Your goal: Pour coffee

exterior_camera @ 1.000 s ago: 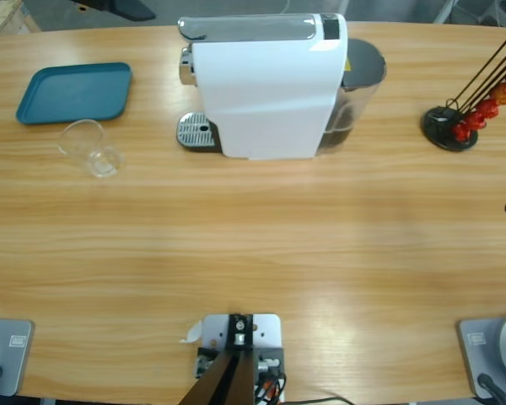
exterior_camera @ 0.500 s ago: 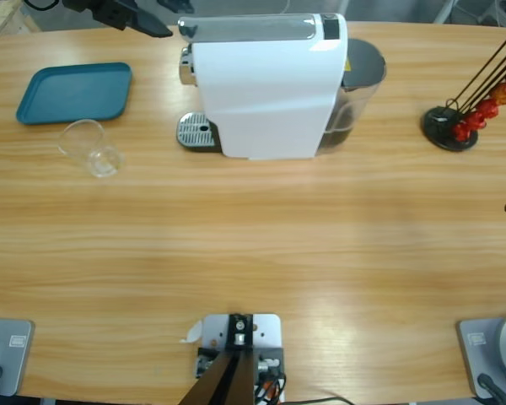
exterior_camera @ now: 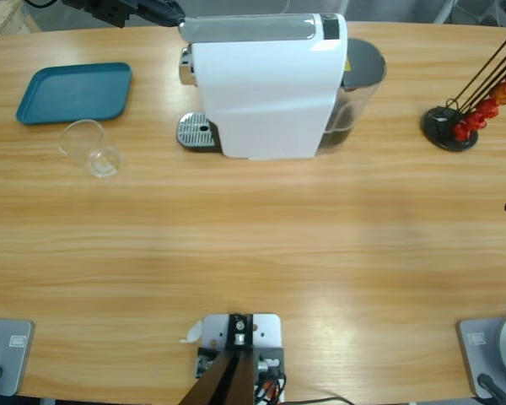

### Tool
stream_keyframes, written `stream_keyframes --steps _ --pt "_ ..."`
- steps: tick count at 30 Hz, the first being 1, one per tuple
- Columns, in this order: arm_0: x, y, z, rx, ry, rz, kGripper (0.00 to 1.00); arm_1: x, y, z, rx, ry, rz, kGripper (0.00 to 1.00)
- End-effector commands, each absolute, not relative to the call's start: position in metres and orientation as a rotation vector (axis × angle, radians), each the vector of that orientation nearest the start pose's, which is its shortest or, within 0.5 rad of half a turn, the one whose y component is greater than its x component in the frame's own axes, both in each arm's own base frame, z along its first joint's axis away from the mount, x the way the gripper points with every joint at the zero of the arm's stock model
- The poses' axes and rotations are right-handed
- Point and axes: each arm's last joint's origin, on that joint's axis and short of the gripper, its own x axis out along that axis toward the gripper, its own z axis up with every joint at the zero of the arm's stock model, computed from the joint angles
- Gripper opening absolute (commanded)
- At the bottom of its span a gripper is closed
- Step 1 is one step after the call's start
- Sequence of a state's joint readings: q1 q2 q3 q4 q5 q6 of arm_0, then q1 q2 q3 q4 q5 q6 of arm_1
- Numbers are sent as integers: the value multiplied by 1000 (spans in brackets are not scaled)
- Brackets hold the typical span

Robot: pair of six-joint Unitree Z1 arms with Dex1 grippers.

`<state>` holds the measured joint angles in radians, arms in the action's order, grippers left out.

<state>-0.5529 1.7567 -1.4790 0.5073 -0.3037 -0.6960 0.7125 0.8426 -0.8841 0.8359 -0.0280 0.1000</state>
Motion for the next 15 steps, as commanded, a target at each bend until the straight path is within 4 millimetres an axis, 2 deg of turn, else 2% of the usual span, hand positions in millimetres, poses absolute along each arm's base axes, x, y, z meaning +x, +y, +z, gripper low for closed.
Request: stream_keyframes --steps 1,15 --pt "315 -216 334 -518 1142 -476 0 55 45 336 -201 829 601 761" --pt "313 -222 341 -527 1155 -621 0 54 45 336 -202 827 601 761"
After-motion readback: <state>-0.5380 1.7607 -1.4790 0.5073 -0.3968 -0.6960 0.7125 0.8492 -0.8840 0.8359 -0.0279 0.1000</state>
